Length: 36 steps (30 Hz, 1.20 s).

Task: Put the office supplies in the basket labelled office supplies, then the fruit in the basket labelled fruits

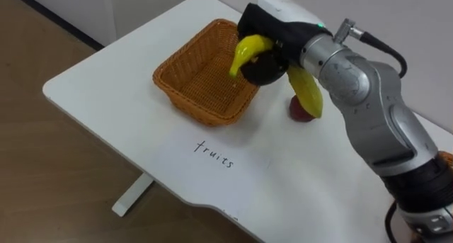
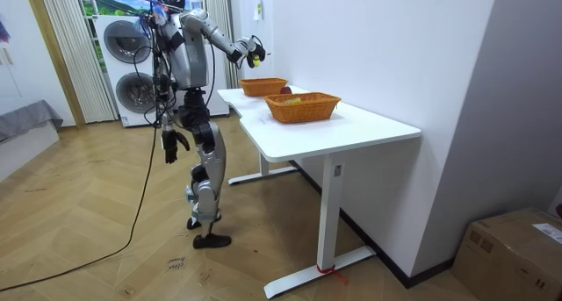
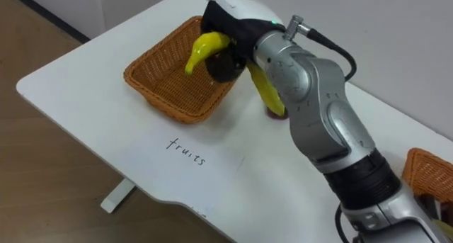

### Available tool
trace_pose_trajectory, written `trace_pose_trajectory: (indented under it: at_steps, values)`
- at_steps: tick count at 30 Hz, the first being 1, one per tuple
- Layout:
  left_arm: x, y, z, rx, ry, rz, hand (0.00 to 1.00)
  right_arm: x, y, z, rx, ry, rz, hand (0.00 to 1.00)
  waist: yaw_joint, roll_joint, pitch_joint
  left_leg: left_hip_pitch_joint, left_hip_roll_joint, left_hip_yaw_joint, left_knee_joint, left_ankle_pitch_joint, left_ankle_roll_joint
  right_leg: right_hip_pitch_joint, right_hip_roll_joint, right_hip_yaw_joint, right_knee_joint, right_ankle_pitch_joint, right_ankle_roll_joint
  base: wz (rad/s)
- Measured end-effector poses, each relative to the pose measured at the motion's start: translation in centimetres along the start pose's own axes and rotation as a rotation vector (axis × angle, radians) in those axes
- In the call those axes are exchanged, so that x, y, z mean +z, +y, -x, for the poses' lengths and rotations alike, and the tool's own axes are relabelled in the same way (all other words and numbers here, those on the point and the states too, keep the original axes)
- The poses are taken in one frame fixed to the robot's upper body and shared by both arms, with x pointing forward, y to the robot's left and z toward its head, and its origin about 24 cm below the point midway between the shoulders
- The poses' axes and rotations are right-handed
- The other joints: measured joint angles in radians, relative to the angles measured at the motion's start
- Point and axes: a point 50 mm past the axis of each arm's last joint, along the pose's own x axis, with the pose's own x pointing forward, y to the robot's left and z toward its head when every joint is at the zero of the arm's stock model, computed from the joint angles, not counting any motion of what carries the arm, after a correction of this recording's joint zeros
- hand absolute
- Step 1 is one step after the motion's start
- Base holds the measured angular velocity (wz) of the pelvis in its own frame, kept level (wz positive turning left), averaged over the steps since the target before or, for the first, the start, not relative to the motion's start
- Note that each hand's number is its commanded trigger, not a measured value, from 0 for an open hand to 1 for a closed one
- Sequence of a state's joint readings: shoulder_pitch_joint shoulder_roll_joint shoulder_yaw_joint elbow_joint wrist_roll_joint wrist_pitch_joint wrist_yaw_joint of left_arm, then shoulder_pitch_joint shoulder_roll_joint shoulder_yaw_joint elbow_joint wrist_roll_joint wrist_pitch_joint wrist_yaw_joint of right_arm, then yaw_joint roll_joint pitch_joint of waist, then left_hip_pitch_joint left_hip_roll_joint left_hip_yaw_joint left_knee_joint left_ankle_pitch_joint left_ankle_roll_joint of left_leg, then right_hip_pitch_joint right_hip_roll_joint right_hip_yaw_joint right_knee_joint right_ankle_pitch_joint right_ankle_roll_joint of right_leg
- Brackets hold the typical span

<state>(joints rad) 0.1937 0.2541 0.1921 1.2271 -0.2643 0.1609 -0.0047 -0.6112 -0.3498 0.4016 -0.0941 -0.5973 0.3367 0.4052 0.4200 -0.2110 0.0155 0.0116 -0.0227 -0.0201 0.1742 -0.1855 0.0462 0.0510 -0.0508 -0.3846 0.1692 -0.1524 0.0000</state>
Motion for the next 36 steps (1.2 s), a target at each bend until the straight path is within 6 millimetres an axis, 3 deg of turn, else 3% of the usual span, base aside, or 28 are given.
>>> trace_pose_trajectory:
  at_steps: [1,3,4,5,7,9,17,36]
  values:
    - [0.1,0.0,0.0,0.0,-0.004,-0.001,0.0,0.2,0.0,-0.3,-0.004,-0.005,0.007,1.0,-0.001,0.0,0.0,0.0,0.0,0.0,0.0,0.0,0.0,0.0,-0.001,0.0,0.0,0.0,0.0,0.0]
    - [0.3,-0.1,0.0,-0.002,-0.014,-0.002,0.0,0.4,0.0,-0.7,-0.016,-0.016,0.024,0.87,-0.002,0.0,0.0,-0.001,-0.001,-0.005,0.0,0.0,0.0,0.002,0.0,0.0,0.0,0.0,0.0,0.07]
    - [0.6,-0.1,0.0,-0.004,-0.024,-0.002,0.0,0.6,-0.1,-0.8,-0.026,-0.021,0.032,0.69,-0.002,0.0,0.0,-0.002,-0.001,-0.01,-0.001,0.0,0.0,0.003,0.0,0.0,0.0,0.0,0.0,0.11]
    - [0.7,-0.2,0.0,-0.005,-0.029,-0.002,0.0,0.7,-0.1,-0.9,-0.031,-0.025,0.035,0.45,-0.001,0.0,0.0,-0.002,-0.001,-0.012,-0.002,0.0,0.0,0.004,0.0,0.0,0.0,0.0,0.0,0.1]
    - [0.8,-0.2,0.1,-0.007,-0.037,-0.003,0.0,0.9,-0.3,-0.9,-0.047,-0.037,0.039,0.13,0.0,0.0,-0.0001,-0.002,-0.002,-0.014,-0.002,0.0,0.0,0.005,0.0,0.0,0.0,0.0,0.001,0.05]
    - [0.8,-0.2,0.1,-0.008,-0.039,-0.003,0.0,1.0,-0.4,-1.0,-0.072,-0.054,0.032,0.01,0.002,0.0,-0.0001,-0.002,-0.004,-0.017,-0.001,0.001,0.001,0.006,0.0,-0.002,0.0,-0.001,0.002,0.03]
    - [0.6,0.0,0.1,-0.014,-0.039,-0.016,0.0,-0.3,0.1,-1.5,-0.111,-0.009,0.014,0.0,0.029,0.0,-0.0001,-0.003,-0.008,-0.02,0.001,0.001,0.003,0.005,-0.001,-0.003,0.0,-0.002,0.003,0.01]
    - [-0.2,0.4,0.2,-0.037,-0.018,-0.047,0.0,-1.1,-0.2,-1.8,-0.176,0.019,0.013,0.0,0.028,0.001,-0.0001,-0.009,-0.01,-0.041,0.008,0.001,0.003,0.015,0.0,-0.015,-0.002,-0.003,0.005,0.03]
